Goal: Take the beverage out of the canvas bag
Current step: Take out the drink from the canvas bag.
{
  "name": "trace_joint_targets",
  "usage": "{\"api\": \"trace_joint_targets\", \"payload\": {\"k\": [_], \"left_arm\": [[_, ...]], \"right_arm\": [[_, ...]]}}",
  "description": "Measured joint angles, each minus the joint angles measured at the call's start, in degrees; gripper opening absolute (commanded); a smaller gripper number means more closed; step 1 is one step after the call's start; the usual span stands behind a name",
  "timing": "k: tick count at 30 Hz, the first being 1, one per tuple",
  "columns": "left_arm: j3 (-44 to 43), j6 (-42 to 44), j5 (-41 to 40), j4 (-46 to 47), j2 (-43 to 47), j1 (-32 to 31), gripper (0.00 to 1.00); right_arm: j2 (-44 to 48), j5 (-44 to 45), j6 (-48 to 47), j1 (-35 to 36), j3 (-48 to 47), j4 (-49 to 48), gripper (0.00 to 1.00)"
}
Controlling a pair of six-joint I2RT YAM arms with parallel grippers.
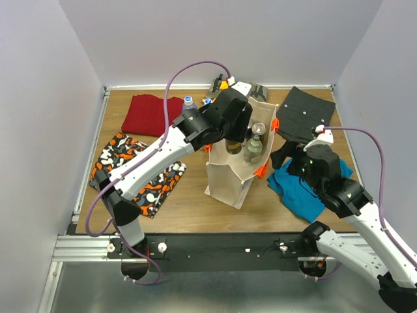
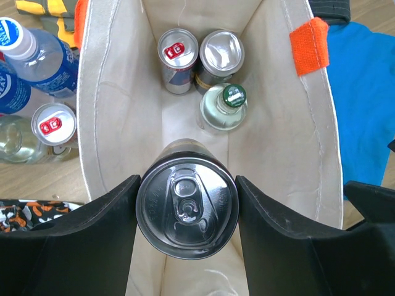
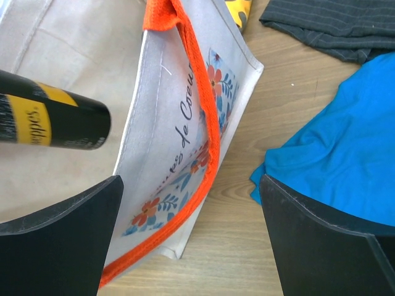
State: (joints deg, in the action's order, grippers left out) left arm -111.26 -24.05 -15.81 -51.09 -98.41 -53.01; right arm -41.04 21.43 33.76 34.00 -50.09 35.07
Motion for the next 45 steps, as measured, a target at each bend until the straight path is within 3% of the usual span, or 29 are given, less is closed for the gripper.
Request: {"api": "trace_joint_targets", "payload": {"k": [11, 33, 45], "left_arm": [[3.6, -1.1, 0.1, 1.1, 3.8, 0.0, 0.00], [-8.6, -0.4, 0.1, -2.8, 3.7, -0.7, 0.00], [-6.2, 1.0, -0.2, -2.4, 5.5, -0.7, 0.00]], "right_arm": [[0.4, -0.9, -1.4, 0.0, -0.4, 4.2, 1.00], [-1.1, -0.2, -7.6, 0.0, -3.4, 4.8, 1.00], [4.2, 0.0, -3.2, 0.0, -1.9, 5.0, 1.00]]}}
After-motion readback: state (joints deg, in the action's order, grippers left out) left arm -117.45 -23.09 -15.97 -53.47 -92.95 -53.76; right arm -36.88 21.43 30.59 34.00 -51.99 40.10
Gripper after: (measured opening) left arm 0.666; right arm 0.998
